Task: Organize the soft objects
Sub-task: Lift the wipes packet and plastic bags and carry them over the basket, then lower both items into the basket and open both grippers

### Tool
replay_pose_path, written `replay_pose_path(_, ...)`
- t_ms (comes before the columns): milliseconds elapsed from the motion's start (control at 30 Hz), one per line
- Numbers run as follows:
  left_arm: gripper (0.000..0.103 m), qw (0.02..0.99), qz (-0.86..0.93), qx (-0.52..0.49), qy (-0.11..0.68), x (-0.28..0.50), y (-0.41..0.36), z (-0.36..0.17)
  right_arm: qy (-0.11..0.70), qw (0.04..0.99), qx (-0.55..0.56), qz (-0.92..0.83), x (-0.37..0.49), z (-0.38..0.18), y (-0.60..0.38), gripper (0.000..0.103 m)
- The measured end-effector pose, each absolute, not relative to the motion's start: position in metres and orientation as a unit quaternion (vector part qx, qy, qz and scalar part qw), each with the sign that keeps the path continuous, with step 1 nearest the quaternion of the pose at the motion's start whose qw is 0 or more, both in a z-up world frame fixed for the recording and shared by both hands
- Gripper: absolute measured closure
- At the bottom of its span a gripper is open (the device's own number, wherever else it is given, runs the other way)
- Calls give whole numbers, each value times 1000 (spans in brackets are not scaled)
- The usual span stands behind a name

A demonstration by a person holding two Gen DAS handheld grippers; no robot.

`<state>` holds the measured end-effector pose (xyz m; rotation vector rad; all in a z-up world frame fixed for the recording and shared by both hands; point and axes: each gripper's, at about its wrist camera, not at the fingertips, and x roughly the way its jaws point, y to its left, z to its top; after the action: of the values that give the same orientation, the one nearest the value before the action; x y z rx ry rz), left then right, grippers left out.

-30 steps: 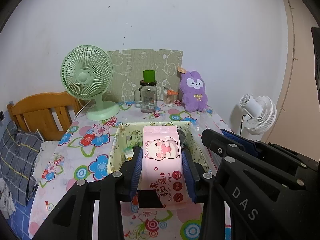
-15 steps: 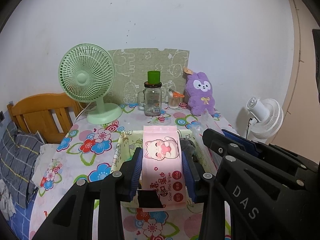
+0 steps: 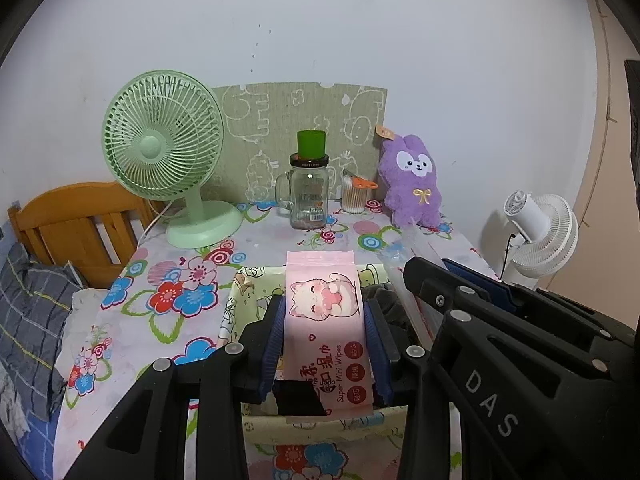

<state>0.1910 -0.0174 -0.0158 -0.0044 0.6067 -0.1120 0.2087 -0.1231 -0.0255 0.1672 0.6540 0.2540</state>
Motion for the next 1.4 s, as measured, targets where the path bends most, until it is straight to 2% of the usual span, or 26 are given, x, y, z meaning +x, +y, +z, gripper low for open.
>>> replay_pose_path(867,61,942,-42,-12,334,229,2,-50,359,918,86,146,253,-64,-100,84)
replay_pose_path(1067,48,941,-41,-14,337,228,7,-53,365,914,86,152,256,-69,-94,84)
replay_pose_path(1133,41,940,-40,-13,340,228,8,-54,367,913,87,154,256,-70,-92,84)
replay_pose_path(1300,34,939,-41,-6,342,227,8,-57,377,908,92,161,261,-77,-88,84)
replay_pose_path(1400,33,937,-40,-5,347,228,9,-60,381,906,93,160,262,-81,-86,82)
